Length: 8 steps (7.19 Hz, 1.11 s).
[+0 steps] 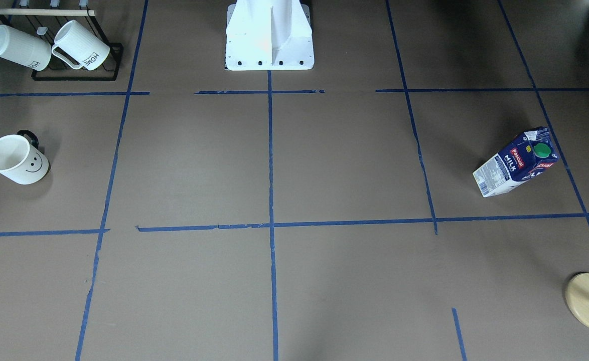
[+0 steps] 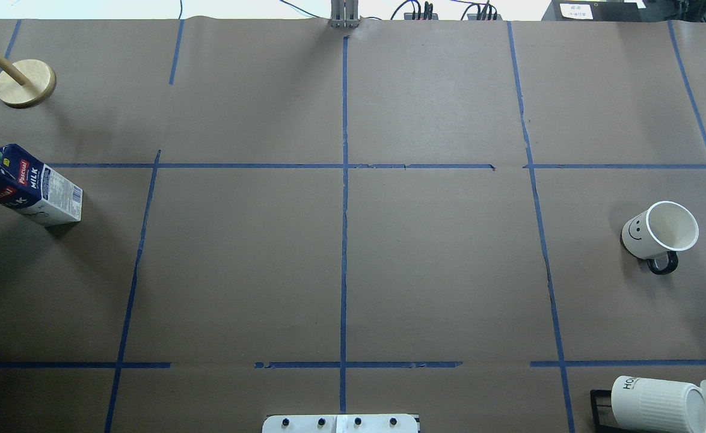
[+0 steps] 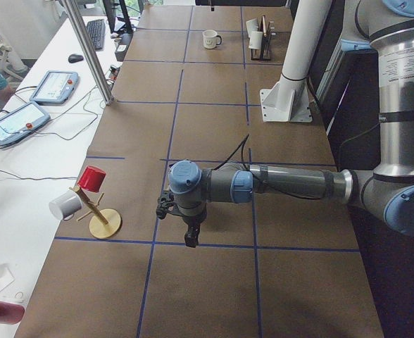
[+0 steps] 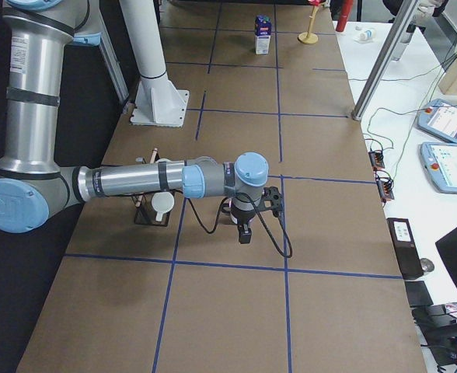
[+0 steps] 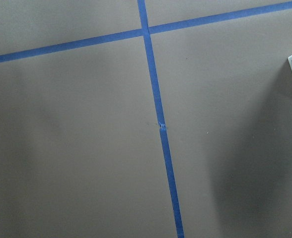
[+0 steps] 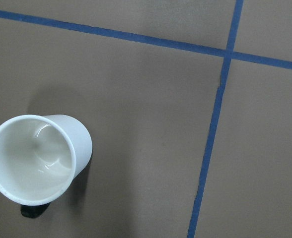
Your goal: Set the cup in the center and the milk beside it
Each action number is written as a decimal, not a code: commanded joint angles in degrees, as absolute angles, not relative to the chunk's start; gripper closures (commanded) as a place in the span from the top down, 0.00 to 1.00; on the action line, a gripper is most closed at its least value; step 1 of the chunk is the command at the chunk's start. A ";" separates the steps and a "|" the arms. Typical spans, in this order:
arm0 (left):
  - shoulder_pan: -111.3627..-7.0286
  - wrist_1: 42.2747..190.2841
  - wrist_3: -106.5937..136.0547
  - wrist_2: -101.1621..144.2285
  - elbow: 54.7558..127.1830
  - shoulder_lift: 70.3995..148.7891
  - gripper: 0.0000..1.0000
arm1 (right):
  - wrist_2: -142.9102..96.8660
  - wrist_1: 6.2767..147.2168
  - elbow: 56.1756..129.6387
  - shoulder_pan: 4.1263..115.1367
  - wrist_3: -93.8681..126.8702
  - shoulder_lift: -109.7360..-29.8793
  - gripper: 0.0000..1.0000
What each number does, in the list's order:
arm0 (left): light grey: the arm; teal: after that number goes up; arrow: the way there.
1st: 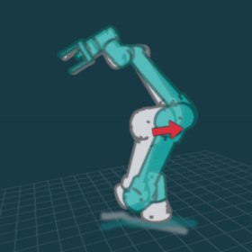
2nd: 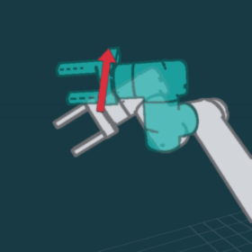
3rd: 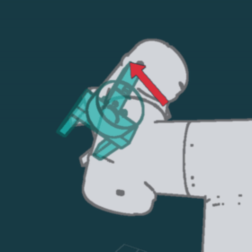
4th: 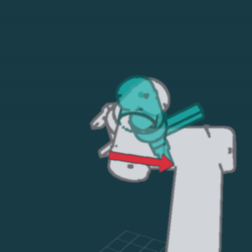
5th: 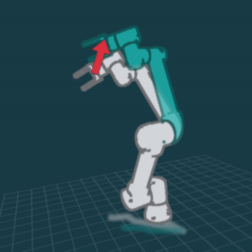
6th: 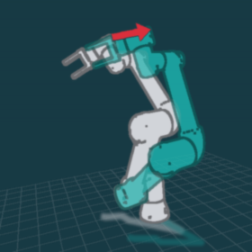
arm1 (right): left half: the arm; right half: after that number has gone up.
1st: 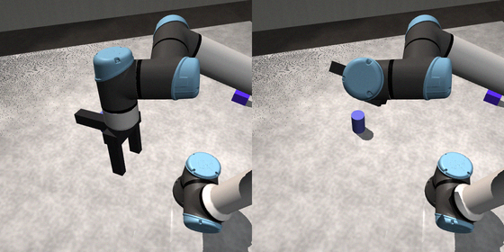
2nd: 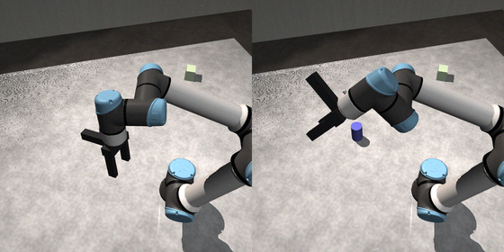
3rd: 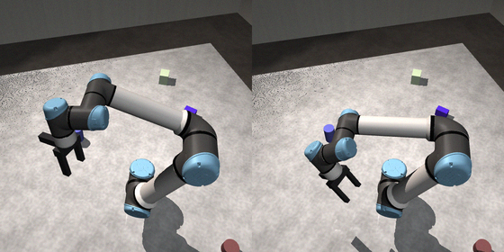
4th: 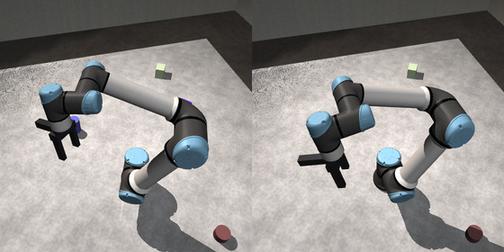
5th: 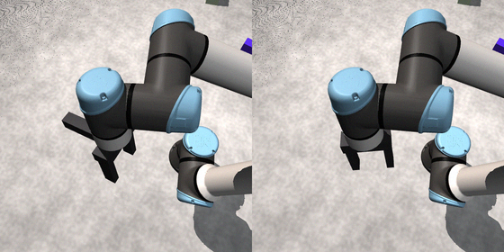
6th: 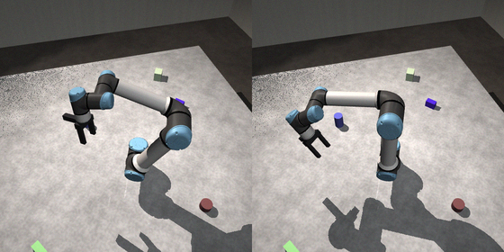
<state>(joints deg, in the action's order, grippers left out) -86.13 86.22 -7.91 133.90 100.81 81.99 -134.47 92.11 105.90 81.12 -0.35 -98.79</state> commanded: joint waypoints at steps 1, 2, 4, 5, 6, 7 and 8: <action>-86.05 86.05 -8.00 133.77 100.72 82.18 1.00 | -134.47 92.11 105.91 81.12 -0.35 -98.79 1.00; -86.04 86.13 -8.00 133.94 100.72 82.00 1.00 | -134.47 92.02 105.82 81.12 0.08 -98.53 1.00; -86.04 86.22 -8.00 133.95 100.29 82.09 1.00 | -134.47 84.08 104.86 80.86 5.33 -98.43 1.00; -86.04 86.22 -8.00 133.95 100.46 82.00 1.00 | -134.47 79.41 104.68 79.47 12.32 -98.44 1.00; -86.04 86.22 -8.00 133.95 100.46 82.00 1.00 | -134.39 75.02 104.68 78.24 18.48 -98.61 1.00; -86.04 86.13 -8.00 133.95 100.46 81.91 1.00 | -134.12 72.10 104.68 75.44 23.33 -98.61 1.00; -86.04 85.96 -8.00 133.95 100.72 81.83 1.00 | -132.21 69.55 104.68 72.37 27.38 -98.61 0.99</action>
<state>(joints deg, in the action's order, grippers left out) -86.05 86.12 -8.00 133.94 100.52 81.92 -133.79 73.28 104.71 75.89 21.58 -98.58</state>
